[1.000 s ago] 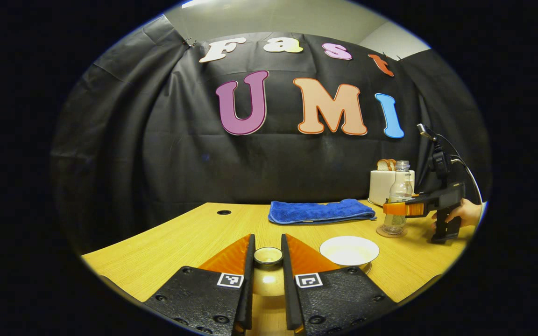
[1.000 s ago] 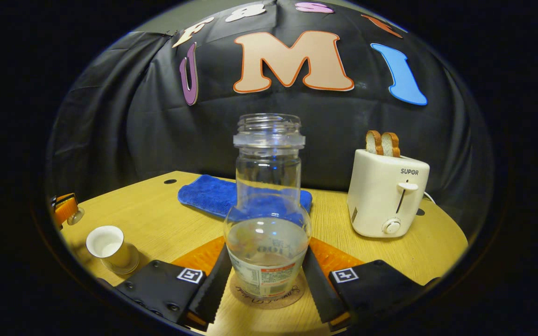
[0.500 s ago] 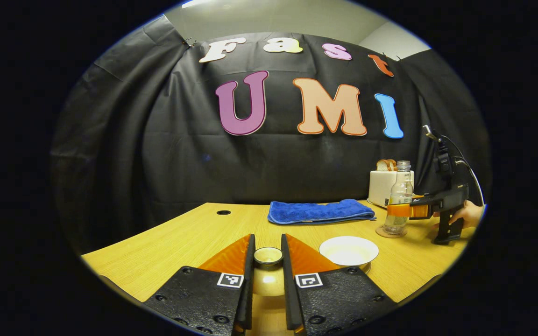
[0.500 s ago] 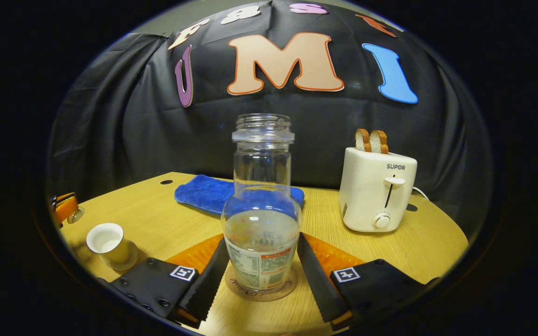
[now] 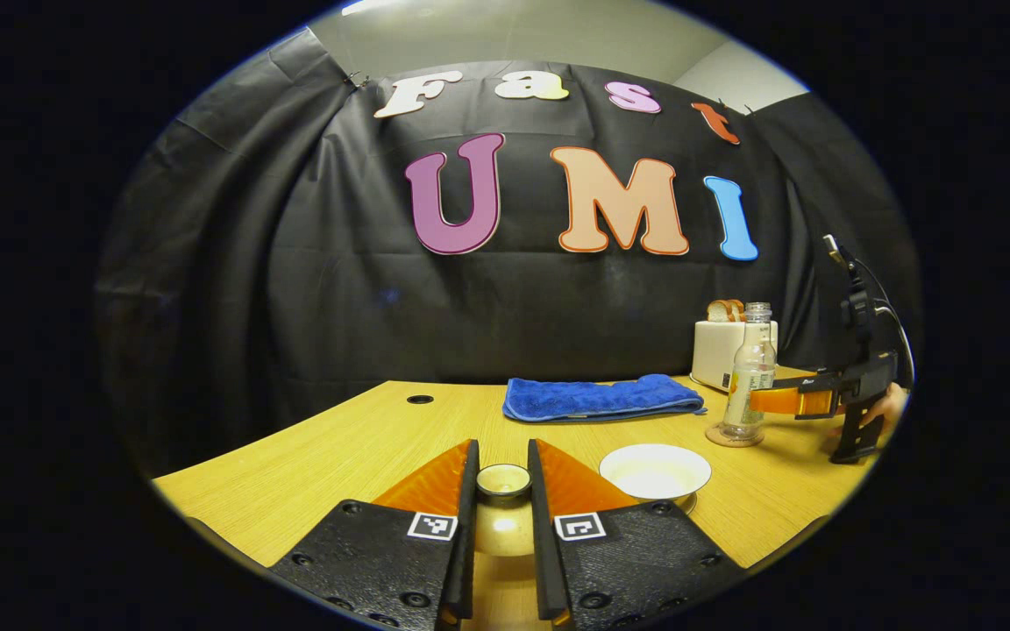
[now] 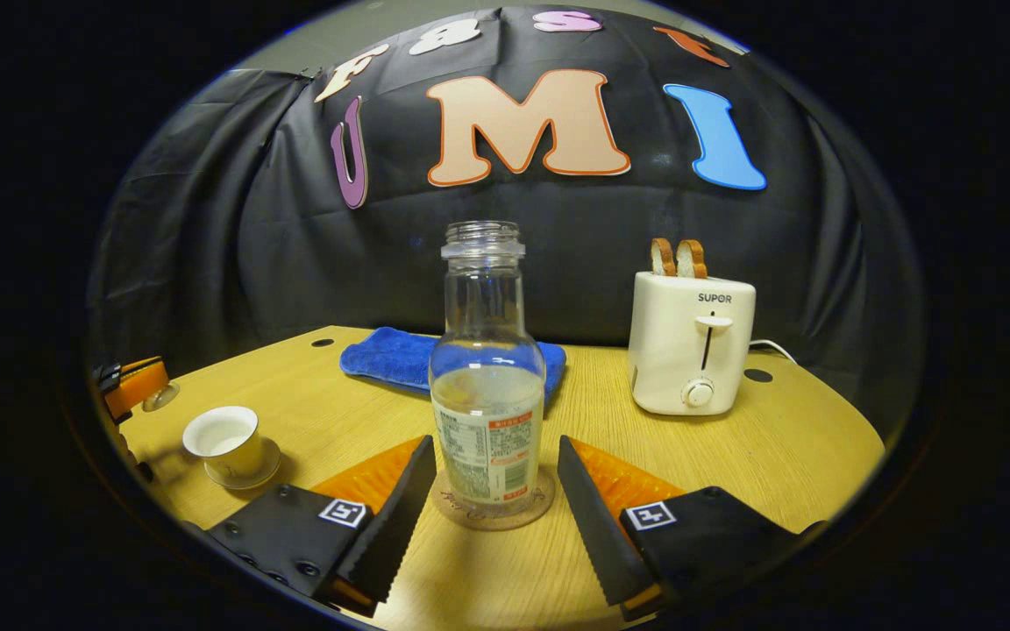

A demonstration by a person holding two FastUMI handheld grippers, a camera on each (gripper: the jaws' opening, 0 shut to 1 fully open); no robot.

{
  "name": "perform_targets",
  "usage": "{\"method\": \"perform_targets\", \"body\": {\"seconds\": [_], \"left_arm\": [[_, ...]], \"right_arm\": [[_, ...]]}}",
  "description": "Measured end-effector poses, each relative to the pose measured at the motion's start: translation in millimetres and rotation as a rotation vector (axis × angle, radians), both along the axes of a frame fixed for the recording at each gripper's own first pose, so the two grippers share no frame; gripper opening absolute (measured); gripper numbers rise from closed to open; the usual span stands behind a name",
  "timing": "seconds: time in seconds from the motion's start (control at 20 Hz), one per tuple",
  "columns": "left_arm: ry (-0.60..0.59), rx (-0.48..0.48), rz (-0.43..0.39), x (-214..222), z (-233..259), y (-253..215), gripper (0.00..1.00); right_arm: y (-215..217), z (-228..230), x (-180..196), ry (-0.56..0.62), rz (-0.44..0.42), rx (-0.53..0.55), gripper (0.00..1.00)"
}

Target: Open the teacup lid with one hand, grasp the water bottle and pour water into the teacup with the other hand; after pouring, place the water bottle on the coaster and then close the teacup lid.

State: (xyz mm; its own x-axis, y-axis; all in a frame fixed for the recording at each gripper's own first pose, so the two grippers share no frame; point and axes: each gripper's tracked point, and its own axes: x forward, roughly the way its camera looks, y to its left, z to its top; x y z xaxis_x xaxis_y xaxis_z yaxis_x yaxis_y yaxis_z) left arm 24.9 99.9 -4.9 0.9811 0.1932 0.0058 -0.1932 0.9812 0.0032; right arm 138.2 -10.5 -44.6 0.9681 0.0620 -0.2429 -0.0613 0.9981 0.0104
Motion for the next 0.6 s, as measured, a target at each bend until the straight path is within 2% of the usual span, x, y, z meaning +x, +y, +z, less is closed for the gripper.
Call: {"method": "perform_targets", "body": {"seconds": [0.25, 0.45, 0.5, 0.55, 0.6], "left_arm": [[0.003, -0.002, -0.024, 4.4, -1.0, -8.0, 0.26], [0.007, -0.001, -0.057, 13.8, -1.8, -19.5, 0.26], [0.008, 0.0, -0.071, 17.0, -1.8, -25.1, 0.26], [0.007, 0.0, -0.089, 20.1, -2.1, -31.4, 0.26], [0.008, 0.0, -0.11, 23.8, -2.4, -37.3, 0.26]], "right_arm": [[1.9, 7.8, -26.0, -0.044, 0.012, -0.034, 0.91], [2.3, 12.9, -50.0, -0.076, -0.001, -0.017, 0.9], [1.1, 16.0, -55.3, -0.093, -0.008, -0.012, 0.84], [-1.0, 20.0, -60.1, -0.112, -0.019, -0.009, 0.9], [-1.9, 23.6, -64.7, -0.136, -0.024, -0.007, 0.9]]}}
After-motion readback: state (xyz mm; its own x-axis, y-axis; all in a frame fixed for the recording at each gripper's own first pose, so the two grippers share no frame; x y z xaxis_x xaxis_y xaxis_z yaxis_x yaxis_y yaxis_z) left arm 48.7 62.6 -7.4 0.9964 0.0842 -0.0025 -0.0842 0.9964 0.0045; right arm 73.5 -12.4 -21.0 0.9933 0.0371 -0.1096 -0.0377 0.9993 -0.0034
